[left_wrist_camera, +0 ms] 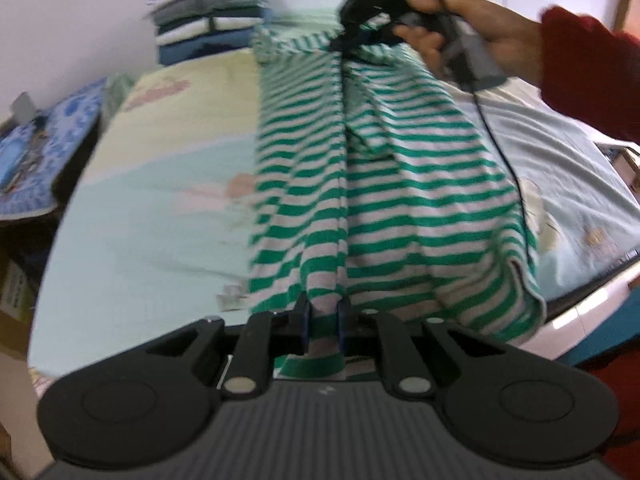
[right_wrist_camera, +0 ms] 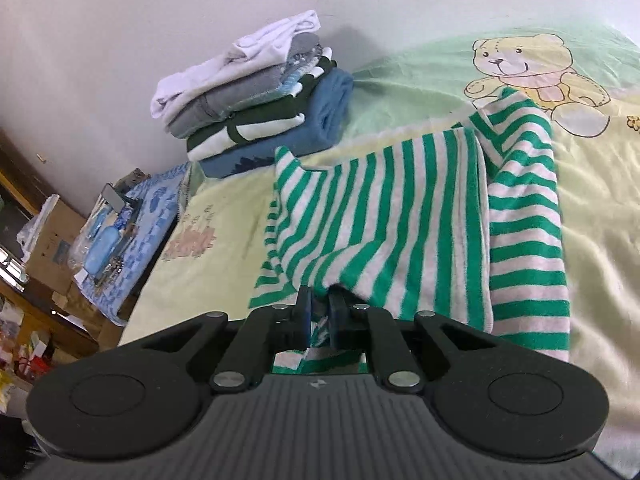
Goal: Fold clothes
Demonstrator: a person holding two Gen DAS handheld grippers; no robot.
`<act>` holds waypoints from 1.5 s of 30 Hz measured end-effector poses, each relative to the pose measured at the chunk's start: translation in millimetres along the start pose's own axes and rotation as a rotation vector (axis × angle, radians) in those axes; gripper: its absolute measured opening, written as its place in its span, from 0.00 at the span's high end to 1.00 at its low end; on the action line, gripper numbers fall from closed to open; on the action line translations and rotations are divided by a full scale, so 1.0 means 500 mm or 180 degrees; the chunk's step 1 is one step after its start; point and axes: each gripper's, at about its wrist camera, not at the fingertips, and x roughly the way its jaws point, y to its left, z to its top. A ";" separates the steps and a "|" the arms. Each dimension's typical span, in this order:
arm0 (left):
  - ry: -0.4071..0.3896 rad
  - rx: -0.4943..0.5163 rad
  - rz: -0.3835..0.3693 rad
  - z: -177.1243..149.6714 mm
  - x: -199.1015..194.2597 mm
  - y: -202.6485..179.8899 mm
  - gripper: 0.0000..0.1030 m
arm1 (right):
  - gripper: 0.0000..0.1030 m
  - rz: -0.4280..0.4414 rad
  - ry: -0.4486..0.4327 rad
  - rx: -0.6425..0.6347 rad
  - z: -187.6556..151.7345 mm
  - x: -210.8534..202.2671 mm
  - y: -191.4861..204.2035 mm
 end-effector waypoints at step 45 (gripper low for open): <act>-0.0174 0.1400 -0.1084 0.221 0.154 0.064 0.34 | 0.60 -0.1095 -0.0426 -0.1157 -0.102 -0.133 0.054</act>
